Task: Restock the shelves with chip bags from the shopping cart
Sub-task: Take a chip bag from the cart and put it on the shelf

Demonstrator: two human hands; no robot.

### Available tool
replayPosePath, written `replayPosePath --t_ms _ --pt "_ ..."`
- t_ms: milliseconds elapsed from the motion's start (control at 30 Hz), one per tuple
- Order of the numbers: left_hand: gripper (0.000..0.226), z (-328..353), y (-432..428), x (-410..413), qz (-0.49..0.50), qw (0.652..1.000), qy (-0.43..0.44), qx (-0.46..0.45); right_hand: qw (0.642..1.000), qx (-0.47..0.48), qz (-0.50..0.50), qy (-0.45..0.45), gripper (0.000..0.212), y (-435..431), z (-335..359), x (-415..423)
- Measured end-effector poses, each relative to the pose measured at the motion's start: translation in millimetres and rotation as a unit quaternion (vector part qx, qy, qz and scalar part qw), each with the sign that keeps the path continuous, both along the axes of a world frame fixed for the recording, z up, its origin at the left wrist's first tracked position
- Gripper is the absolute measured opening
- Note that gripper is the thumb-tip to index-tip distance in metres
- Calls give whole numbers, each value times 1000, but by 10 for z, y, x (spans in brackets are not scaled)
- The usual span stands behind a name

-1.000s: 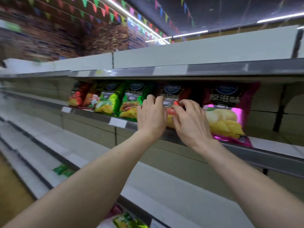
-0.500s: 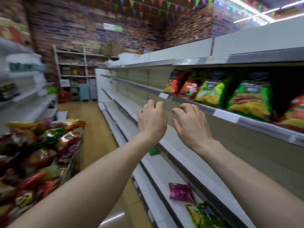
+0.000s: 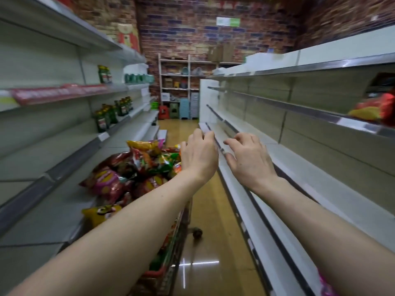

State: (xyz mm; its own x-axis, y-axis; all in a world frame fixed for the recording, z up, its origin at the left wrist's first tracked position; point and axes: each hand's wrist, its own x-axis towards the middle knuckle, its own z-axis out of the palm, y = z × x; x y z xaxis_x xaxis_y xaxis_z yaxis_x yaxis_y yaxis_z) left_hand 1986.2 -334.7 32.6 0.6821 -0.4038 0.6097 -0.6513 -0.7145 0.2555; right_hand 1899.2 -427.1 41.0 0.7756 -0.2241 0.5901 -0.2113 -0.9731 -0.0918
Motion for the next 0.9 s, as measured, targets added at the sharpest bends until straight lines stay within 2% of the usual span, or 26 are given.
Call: replayPosePath --t_ms 267,500,900 --pt "34 -242 529 1040 99 994 43 4 995 4 86 41 40 378 -161 1236" --pt "37 -342 623 1812 174 982 75 19 986 6 157 58 41 309 -285 2183" --pt "39 -635 851 3067 296 937 183 -32 973 30 204 105 41 109 -526 3632"
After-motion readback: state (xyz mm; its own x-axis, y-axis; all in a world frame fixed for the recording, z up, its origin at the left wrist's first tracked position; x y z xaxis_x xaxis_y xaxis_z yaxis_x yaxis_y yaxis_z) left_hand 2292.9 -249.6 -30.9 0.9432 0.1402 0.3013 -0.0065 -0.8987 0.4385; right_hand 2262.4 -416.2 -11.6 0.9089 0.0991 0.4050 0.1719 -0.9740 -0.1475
